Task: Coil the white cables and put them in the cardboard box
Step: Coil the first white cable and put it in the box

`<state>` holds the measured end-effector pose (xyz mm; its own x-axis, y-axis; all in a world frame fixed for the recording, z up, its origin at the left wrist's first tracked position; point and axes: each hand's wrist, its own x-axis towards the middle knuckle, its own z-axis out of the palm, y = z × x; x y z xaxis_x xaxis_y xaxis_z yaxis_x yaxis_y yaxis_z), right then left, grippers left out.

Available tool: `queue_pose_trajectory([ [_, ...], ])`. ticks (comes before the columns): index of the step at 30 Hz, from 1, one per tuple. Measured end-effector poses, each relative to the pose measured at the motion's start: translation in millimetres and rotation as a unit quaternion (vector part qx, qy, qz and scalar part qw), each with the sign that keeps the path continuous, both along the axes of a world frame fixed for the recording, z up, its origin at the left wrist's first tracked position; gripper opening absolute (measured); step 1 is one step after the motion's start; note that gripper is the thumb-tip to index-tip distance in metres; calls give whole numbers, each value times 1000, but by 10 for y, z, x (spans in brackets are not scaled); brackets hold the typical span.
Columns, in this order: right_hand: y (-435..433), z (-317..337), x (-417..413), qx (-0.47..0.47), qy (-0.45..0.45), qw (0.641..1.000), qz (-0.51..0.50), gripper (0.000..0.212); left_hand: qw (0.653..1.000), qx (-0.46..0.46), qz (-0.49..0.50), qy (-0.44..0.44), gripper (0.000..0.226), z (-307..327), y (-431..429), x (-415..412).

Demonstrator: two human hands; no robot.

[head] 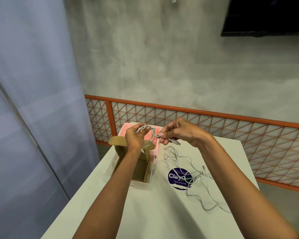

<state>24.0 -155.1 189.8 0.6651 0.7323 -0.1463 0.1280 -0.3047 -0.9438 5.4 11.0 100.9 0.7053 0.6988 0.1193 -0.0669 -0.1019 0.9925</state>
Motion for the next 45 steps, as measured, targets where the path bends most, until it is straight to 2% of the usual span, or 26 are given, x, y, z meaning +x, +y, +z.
queue_pose_trajectory([
  [5,-70,-13,25,28,40,999,-5,7,1000,-27,3,-12,30,11,49,21],
  [8,-136,-22,70,44,48,997,-48,7,998,-52,-12,-20,28,17,73,-25],
  [11,-195,-43,132,74,70,988,-119,12,992,-99,-78,-15,25,51,114,-83],
  [14,-250,-83,213,79,74,979,-172,16,971,-168,-166,-29,20,115,141,-130],
  [19,-284,-143,292,54,51,980,-186,19,944,-200,-262,-21,5,163,134,-200],
  [22,-300,-154,310,56,46,979,-189,19,925,-217,-311,-16,7,106,162,-211],
  [25,-322,-169,333,51,40,980,-186,17,924,-177,-340,13,11,95,178,-215],
  [28,-322,-177,340,54,42,982,-178,16,940,-71,-331,48,25,143,136,-240],
  [31,-303,-154,334,66,44,982,-173,16,944,40,-326,22,47,174,76,-228],
  [41,-355,-192,407,76,53,975,-204,20,945,140,-295,-20,25,191,46,-104],
  [43,-391,-226,404,51,29,979,-198,14,949,150,-277,-22,22,174,45,-84],
  [45,-431,-266,395,10,-38,985,-171,14,954,149,-259,-22,21,152,65,-53],
])
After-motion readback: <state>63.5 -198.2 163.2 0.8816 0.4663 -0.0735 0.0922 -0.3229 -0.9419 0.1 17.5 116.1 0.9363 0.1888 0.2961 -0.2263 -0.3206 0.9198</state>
